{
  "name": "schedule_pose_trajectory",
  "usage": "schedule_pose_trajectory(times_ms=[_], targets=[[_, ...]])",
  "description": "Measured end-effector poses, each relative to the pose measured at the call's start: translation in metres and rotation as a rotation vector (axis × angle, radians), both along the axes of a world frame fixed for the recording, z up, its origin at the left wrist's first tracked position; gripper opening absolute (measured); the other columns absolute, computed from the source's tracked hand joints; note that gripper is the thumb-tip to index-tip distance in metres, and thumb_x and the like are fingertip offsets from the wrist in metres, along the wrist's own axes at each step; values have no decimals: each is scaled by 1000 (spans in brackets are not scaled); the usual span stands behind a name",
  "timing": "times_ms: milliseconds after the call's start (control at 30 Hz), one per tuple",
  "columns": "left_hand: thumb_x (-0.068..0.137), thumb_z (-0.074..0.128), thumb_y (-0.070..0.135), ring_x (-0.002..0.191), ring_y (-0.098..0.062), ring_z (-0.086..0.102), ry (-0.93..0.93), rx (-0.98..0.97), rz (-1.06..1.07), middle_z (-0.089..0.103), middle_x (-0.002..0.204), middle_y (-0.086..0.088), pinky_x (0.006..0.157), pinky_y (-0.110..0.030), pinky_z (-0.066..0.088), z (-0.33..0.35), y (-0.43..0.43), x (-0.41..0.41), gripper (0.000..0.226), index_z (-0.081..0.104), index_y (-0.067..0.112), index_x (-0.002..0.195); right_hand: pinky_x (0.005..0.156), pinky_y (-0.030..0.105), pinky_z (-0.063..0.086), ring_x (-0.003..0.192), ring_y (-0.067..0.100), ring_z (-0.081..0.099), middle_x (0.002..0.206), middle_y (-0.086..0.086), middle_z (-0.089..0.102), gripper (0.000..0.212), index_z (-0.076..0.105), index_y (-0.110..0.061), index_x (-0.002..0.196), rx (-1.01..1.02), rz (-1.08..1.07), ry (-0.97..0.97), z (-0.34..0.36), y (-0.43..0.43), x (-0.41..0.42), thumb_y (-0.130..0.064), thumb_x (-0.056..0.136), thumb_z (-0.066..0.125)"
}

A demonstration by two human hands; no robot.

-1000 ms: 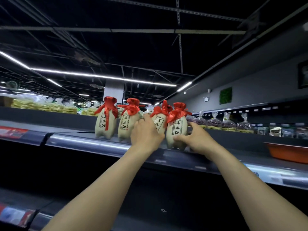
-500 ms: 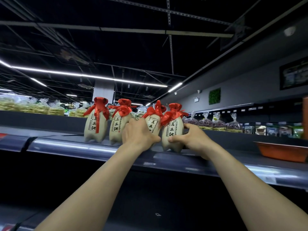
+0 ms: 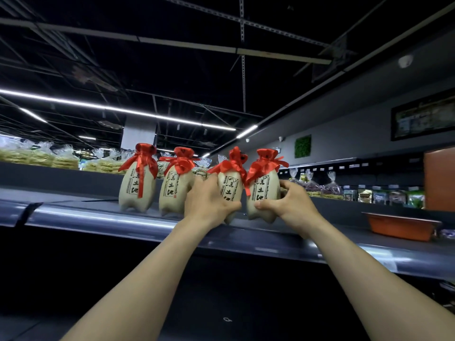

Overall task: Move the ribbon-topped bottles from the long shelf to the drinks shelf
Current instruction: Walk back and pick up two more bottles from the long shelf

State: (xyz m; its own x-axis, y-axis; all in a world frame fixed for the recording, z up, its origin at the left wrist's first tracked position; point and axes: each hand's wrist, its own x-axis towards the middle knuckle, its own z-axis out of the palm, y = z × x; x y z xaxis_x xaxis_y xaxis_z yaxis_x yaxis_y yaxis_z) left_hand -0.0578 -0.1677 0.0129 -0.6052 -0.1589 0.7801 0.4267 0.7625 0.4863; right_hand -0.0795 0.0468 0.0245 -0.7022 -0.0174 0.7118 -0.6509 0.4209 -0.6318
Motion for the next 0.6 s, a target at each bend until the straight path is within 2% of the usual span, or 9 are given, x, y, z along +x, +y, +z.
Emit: schedule_pose_trajectory(times_ms=[67, 133, 233, 300, 400, 533, 600], targets=[[59, 86, 49, 91, -23, 57, 40, 19, -45, 52, 105, 0, 75, -32, 45, -3, 8, -2, 60, 61, 23, 106, 80, 39, 67, 90, 21, 81, 95, 1, 84, 43, 76, -17, 96, -25, -15, 25, -1, 7, 5, -12, 62, 101], [57, 86, 53, 88, -20, 54, 64, 22, -75, 50, 106, 2, 75, -31, 43, -3, 20, -1, 71, 61, 23, 116, 81, 38, 66, 90, 18, 81, 97, 0, 84, 48, 77, -17, 102, -41, -31, 39, -1, 19, 13, -13, 61, 102], [56, 89, 55, 87, -18, 53, 86, 54, -137, 52, 103, 4, 75, -30, 41, 2, 47, 6, 68, 59, 27, 110, 76, 34, 65, 85, 12, 81, 95, -3, 84, 48, 75, -21, 99, -78, -49, 63, -1, 46, 27, -12, 60, 102], [56, 92, 54, 89, -17, 59, 98, 104, -213, 56, 103, 4, 75, -30, 48, 7, 70, 13, 64, 60, 29, 106, 76, 34, 66, 85, 13, 81, 97, -1, 84, 49, 74, -22, 98, -107, -64, 74, 0, 70, 41, -10, 60, 102], [56, 94, 50, 90, -16, 70, 81, 170, -364, 68, 103, 3, 79, -39, 62, 16, 114, 31, 71, 62, 28, 115, 72, 31, 66, 82, 12, 81, 99, 3, 84, 49, 74, -20, 97, -146, -89, 89, 2, 117, 68, -4, 60, 101], [60, 96, 43, 92, -14, 72, 57, 185, -524, 73, 102, 6, 84, -41, 62, 19, 197, 65, 79, 59, 25, 128, 65, 25, 63, 80, 9, 81, 90, -3, 85, 53, 74, -21, 100, -173, -159, 106, 0, 195, 123, -6, 58, 102], [62, 96, 40, 90, -11, 72, 39, 179, -600, 73, 101, 8, 84, -34, 61, 15, 245, 84, 76, 60, 24, 126, 60, 18, 60, 74, 3, 79, 83, -9, 84, 54, 73, -20, 101, -177, -209, 115, -5, 242, 158, -3, 59, 102]])
